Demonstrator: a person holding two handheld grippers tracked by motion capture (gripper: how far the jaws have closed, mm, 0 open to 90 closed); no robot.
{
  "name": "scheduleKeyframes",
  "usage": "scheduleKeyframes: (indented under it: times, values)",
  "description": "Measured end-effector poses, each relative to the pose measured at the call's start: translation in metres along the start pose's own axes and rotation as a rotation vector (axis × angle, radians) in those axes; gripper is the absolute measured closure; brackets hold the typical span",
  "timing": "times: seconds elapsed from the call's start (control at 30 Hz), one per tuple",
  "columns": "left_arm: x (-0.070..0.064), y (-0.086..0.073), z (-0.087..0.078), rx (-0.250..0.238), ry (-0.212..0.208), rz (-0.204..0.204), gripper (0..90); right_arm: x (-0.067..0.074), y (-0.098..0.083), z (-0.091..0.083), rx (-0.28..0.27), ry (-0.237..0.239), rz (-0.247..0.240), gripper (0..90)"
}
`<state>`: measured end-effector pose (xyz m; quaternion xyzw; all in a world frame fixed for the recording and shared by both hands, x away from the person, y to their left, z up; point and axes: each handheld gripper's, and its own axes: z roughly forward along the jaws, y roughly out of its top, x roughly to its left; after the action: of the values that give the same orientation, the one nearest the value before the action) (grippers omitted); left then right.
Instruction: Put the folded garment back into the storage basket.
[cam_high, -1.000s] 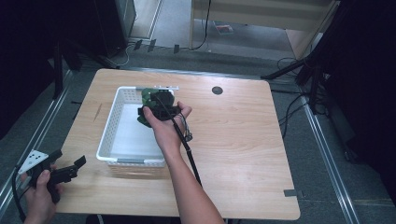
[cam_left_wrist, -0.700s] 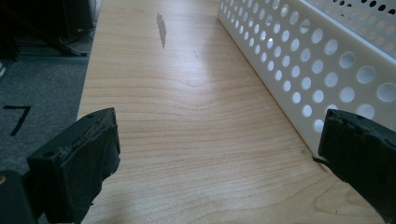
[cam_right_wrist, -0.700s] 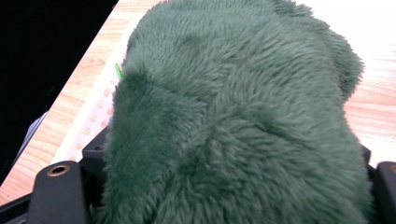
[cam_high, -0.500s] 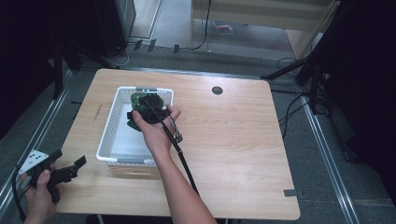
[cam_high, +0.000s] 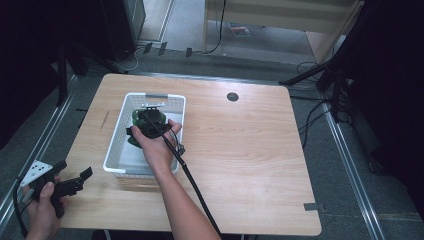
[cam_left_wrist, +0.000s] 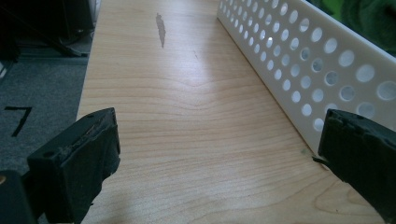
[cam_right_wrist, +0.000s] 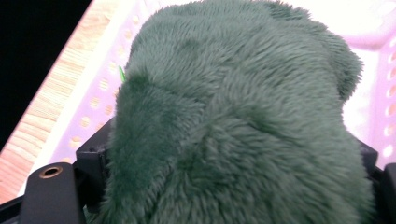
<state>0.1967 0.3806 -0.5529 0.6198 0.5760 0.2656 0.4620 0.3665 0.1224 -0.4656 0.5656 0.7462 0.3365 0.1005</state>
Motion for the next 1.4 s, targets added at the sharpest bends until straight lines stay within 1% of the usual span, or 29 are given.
scheduleKeyframes:
  times: [0.2,0.27,0.37,0.43,0.5,0.53,0.57,0.63,0.73,0.8,0.93,1.03,1.2,1.37,1.4]
  values:
    - [0.000,0.000,0.000,-0.001,0.000,0.000,0.0,-0.002,-0.002,0.013,0.044,-0.029,0.007,18.3]
    - [0.000,0.000,0.000,0.001,0.000,0.003,0.0,-0.003,-0.003,0.016,0.053,-0.030,0.019,18.4]
    - [0.000,0.000,0.000,0.001,-0.001,0.003,0.0,-0.004,-0.003,0.019,0.069,-0.026,0.019,17.8]
    - [0.000,0.000,0.000,0.001,0.000,0.002,0.0,-0.004,-0.003,0.018,0.076,-0.021,0.016,14.6]
    - [0.000,0.000,0.000,0.001,-0.001,0.003,0.0,-0.005,-0.002,0.017,0.071,-0.008,0.021,11.7]
    - [0.000,0.000,0.000,0.001,-0.001,0.003,0.0,-0.005,-0.002,0.016,0.072,-0.005,0.018,8.0]
    - [0.000,0.000,0.000,0.001,0.000,0.002,0.0,-0.004,-0.002,0.015,0.070,0.007,0.025,4.2]
    - [0.000,0.000,0.000,0.000,0.001,0.001,0.0,-0.004,-0.002,0.013,0.063,0.026,0.021,0.0]
    - [0.000,0.000,0.000,0.001,0.001,0.002,0.0,-0.004,-0.001,0.008,0.047,0.018,0.012,0.0]
    - [0.000,0.000,0.000,0.002,0.001,0.003,0.0,-0.004,0.000,0.002,0.036,0.021,0.011,0.0]
    - [0.000,0.000,0.000,0.002,0.001,0.004,0.0,-0.005,0.003,-0.011,0.006,0.027,0.006,0.0]
    - [0.000,0.000,0.000,0.002,0.001,0.003,0.0,-0.009,0.005,-0.021,-0.021,0.021,0.000,0.0]
    - [-0.001,0.000,0.000,0.004,0.001,0.005,0.0,-0.019,0.008,-0.039,-0.064,0.022,0.002,0.0]
    - [-0.001,0.000,0.000,0.006,0.001,0.006,0.0,-0.036,0.010,-0.056,-0.099,0.010,0.009,0.0]
    - [-0.001,0.000,0.000,0.006,0.002,0.006,0.0,-0.041,0.010,-0.058,-0.105,0.006,0.016,0.0]
